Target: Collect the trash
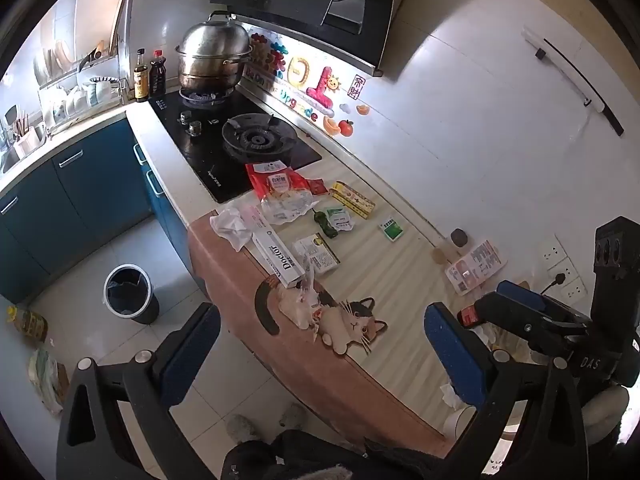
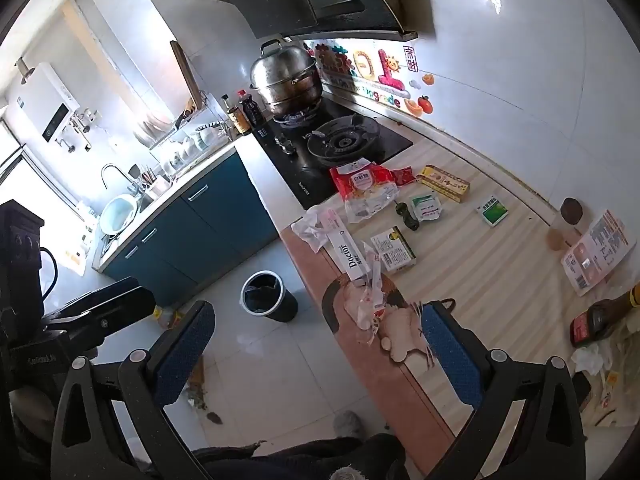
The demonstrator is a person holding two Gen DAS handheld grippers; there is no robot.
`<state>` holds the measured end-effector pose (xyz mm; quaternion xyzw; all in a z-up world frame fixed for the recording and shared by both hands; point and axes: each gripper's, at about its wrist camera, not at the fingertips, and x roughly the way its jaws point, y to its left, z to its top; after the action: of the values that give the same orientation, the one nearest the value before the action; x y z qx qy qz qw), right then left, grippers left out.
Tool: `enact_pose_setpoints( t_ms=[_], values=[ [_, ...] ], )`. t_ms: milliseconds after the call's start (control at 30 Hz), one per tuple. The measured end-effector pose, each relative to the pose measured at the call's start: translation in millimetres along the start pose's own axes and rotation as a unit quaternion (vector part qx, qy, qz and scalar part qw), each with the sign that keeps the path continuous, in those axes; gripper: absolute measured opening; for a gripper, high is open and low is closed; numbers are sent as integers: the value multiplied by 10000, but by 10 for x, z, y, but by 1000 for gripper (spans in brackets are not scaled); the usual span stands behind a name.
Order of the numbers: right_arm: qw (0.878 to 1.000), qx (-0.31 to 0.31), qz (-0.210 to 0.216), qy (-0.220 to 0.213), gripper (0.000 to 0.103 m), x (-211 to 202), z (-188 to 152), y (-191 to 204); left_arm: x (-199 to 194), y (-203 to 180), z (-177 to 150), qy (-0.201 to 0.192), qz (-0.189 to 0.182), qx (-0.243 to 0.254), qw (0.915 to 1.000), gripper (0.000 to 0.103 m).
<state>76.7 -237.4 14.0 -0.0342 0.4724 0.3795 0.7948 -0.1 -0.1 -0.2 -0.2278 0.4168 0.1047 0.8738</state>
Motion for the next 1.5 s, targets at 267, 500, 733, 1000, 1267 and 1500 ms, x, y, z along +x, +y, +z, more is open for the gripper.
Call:
enact_pose_setpoints(
  t_ms=[267,500,733,1000,1267,1500],
  values=[
    [10000,-10,2,-16,103,9,15,-21,-7,19,55,52,-19,-61,10000,103],
    [10000,-18,15,18,103,19,-51,-27,10,41,25,60,-49,-120,9999,103],
    [10000,-9,8,48,103,66,-46,-5,25,8,30,97,-24,-170,9998,103],
    [10000,-25,48,31,103,74,-33,70,19,70,-2,61,-7,-175,9998,103],
    [9999,-57,120,24,103,46,-22,91,-83,70,-50,-156,164,-147,9996,103],
    [9998,-116,177,15,103,13,-17,143,-116,94,-80,-246,191,-178,9994,103]
  ],
)
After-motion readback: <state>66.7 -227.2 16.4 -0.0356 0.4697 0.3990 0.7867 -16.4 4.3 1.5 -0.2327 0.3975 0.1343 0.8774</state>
